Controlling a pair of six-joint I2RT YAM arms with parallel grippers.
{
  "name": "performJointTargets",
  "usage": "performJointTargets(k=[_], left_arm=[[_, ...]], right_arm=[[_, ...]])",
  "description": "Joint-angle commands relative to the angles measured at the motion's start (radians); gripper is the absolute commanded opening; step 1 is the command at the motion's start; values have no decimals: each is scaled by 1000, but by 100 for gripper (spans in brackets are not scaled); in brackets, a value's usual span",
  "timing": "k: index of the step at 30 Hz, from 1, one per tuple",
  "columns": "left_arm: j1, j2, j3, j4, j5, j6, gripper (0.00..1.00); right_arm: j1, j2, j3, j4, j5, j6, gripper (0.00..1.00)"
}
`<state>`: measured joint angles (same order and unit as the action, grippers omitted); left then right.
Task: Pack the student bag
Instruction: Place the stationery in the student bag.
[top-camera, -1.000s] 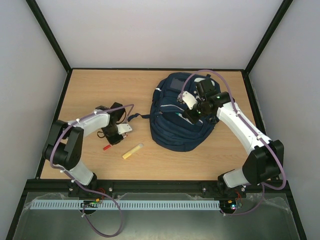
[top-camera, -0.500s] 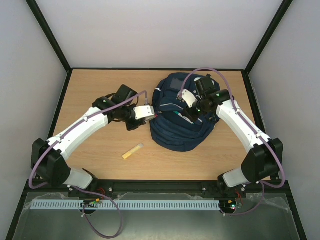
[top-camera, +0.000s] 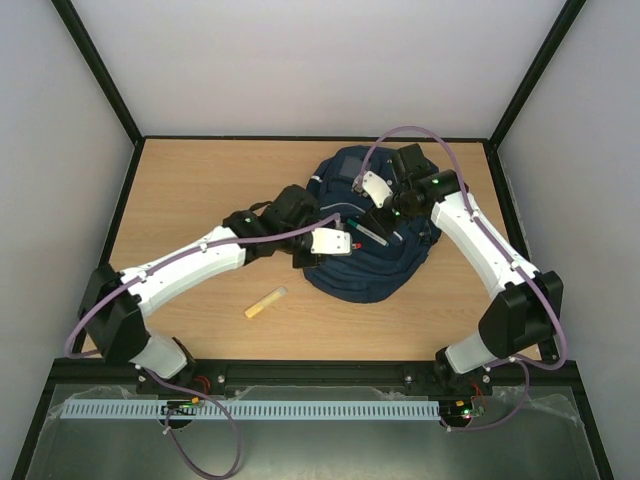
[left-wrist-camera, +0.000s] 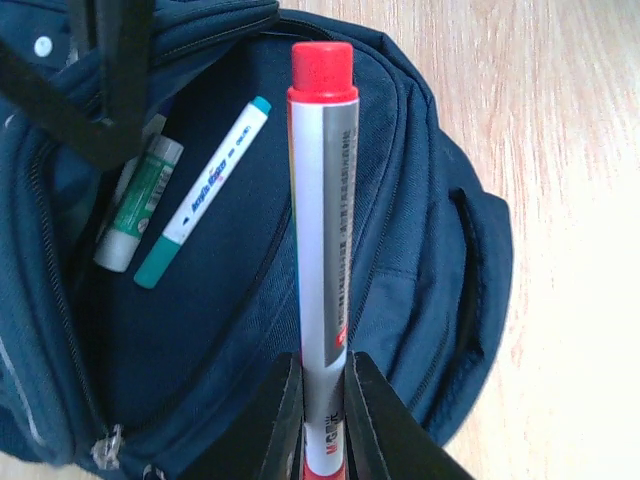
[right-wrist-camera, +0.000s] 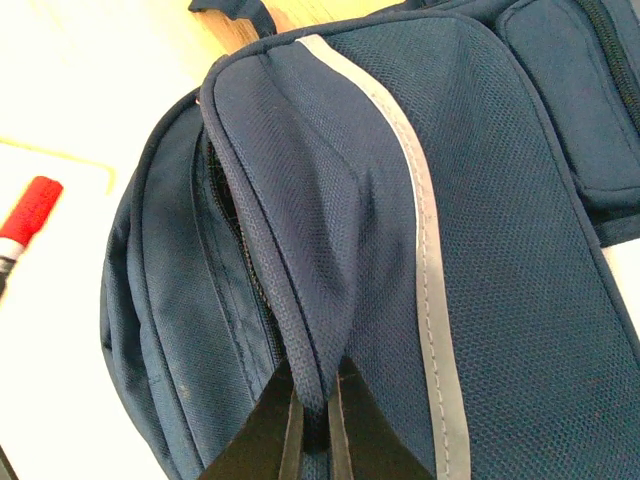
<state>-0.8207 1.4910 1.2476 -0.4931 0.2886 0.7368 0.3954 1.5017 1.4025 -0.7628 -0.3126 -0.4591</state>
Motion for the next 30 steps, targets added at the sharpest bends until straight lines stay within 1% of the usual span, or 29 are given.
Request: performJointTargets(k=[1,7,11,16,22,24,26,30], left_arm=[[-21,73,37,108,-7,91,2],[-58,158,88,161,-44,126,2],[-73,198,112,175,-55,191,2],[-80,257,163,165,-78,302,3],[-98,302,201,128,-58,368,3],[-97,334,214,102,-87,416,3],[-91,365,209,95,-146,494,3],[-65,415,232,128,-204,519,3]], right_arm=[[3,4,80,-31,-110,21,1],[3,21,133,-41,-122,23,1],[3,33,173,-73,-142,13,1],[4,35,176,-89,-141,2,1],[3,31,201,-95,-165,16,1],[3,29,206,-103,-197,19,1],[4,24,207,-107,-210,28,1],[3,14,198,-114,-193,18,1]])
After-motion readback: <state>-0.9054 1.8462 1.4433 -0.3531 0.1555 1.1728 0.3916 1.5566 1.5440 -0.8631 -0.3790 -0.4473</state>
